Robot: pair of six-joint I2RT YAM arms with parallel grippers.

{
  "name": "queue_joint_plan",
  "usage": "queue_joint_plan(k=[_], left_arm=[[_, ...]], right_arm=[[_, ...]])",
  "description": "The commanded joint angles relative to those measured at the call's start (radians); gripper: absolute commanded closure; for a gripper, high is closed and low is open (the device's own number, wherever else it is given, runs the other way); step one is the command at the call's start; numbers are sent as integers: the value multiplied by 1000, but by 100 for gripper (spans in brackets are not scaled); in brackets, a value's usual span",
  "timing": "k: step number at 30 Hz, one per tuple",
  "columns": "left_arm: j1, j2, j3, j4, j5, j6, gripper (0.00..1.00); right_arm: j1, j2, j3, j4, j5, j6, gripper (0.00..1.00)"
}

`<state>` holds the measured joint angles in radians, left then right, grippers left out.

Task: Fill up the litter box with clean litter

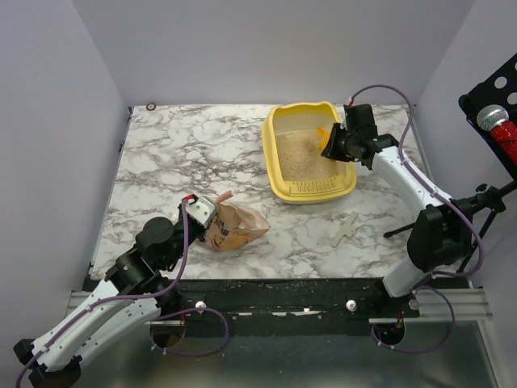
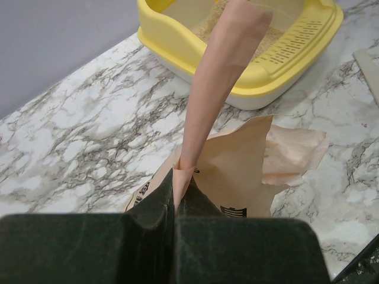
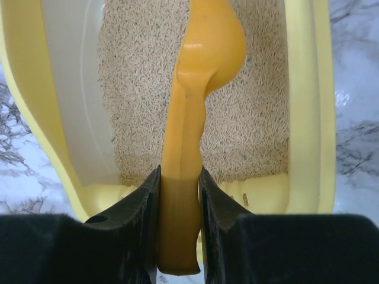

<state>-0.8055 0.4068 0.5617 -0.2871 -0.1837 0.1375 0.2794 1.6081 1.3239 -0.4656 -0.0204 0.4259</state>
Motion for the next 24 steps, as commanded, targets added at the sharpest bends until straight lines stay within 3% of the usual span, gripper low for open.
queue_joint_plan(k=[1,5,14,20,24], left_arm=[[-4,-14,40,85,12,-19,100],[-4,-13,41,82,10,-19,100],[-6,-10,38,78,-2,-18,100],[-4,-8,40,77,-10,-18,100],[-4,-8,40,77,-10,-18,100]], right_arm=[[1,74,193,-235,31,-180,100],[41,139,385,-367,135,-256,100],[214,234,616,-557,284,-371,100],[306,198,620,-604,436,-374,100],[339,106,539,-588,487,-363,100]])
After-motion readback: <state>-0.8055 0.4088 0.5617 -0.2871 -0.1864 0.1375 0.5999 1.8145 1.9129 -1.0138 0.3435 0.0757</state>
